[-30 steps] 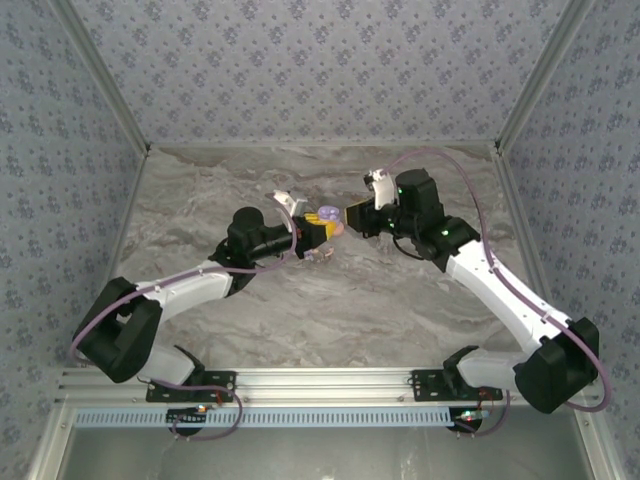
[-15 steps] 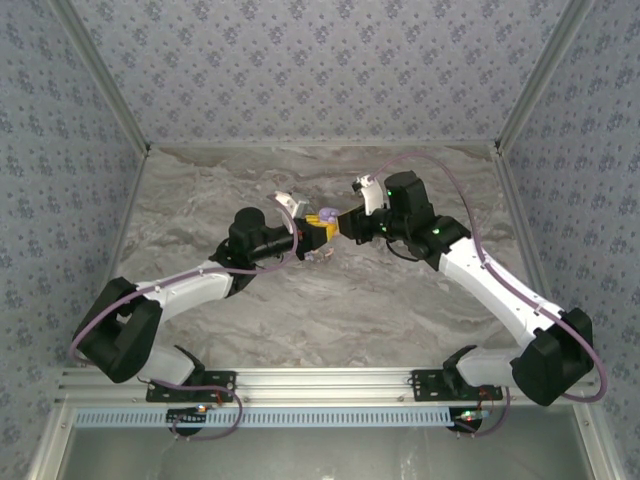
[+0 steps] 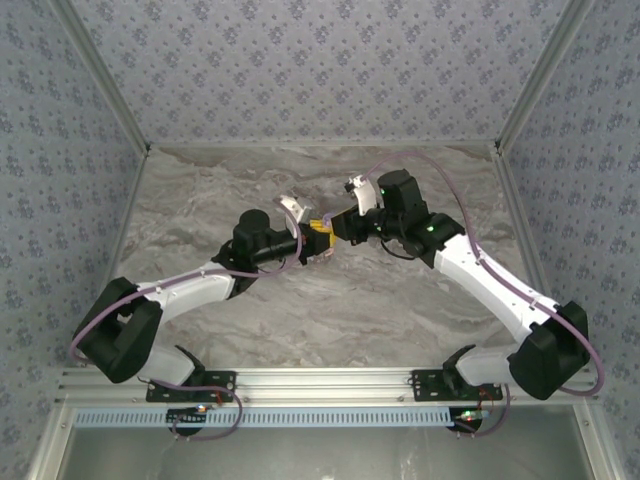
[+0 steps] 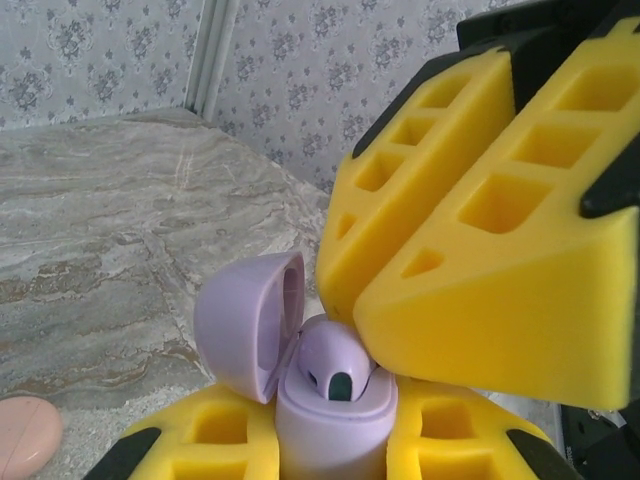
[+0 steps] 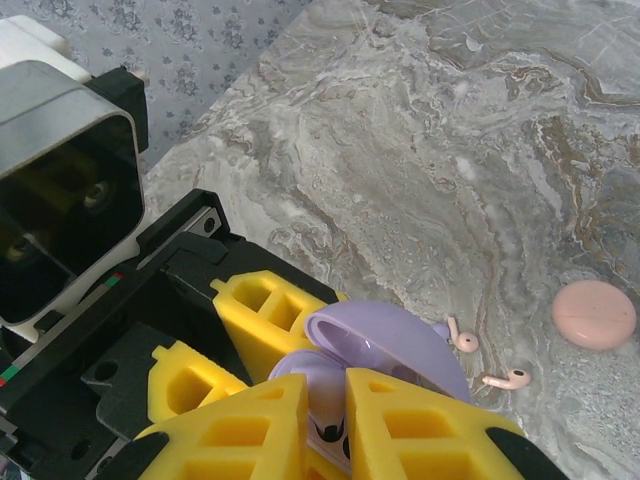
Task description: Insert the wireless bluetooth earbuds into the charging case
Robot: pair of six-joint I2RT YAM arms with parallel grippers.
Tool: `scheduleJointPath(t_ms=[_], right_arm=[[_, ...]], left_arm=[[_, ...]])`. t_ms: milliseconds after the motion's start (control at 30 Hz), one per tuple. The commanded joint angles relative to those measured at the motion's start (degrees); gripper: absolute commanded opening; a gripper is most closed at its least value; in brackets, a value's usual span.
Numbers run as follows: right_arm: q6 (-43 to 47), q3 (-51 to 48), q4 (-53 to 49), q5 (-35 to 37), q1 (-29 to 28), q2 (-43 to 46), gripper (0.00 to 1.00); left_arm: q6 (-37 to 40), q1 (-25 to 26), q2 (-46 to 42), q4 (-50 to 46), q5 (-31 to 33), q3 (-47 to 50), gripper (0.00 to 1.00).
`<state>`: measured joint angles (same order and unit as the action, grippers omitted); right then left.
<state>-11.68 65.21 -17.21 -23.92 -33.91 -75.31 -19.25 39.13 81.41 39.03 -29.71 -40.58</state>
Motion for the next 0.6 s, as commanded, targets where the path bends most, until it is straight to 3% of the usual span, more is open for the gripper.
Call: scheduleJointPath(t_ms=[0,267,567], right_arm=[[0.7,2.12,-0.71,-0.8,-0.54,-0.53,0.2],[-2.13,-0.42,0.85,7.84,0.58,2.91,0.26],[-8.4,-3.32,-2.04,10.3,8.66,1.76,0.3]], left_arm=[[1.58,0.51,-1.17,0.2,-0.17,-1.52,0.0],[2.26,0.47,-2.8,-2.88,3.47,-1.08,0.0],[4.54,-1.07,-8.91,-9.81,3.48,0.25,0.0]])
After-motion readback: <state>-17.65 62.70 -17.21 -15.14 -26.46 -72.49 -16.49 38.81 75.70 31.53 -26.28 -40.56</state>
